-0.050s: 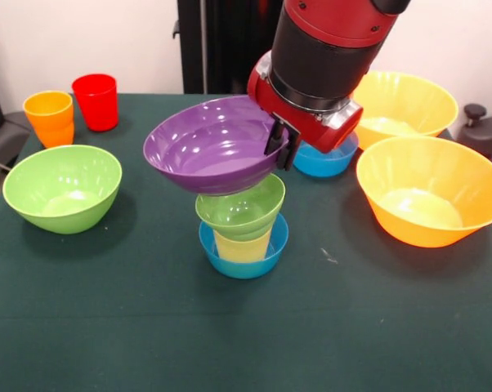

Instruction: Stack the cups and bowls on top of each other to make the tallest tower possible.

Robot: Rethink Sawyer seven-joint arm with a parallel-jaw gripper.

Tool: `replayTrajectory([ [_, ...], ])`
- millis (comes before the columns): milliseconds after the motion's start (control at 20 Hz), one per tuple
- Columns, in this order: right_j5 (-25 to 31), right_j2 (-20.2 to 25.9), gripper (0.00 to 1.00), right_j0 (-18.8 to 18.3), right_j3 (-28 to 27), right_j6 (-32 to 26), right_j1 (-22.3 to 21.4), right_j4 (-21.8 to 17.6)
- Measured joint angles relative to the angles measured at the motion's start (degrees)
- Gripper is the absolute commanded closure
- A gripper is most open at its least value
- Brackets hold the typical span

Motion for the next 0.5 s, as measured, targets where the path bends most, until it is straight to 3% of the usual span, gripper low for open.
replayTrajectory([
  [500,-5.49,2.18,1.0,-0.61,1.96,0.0,-0.94,-0.01],
])
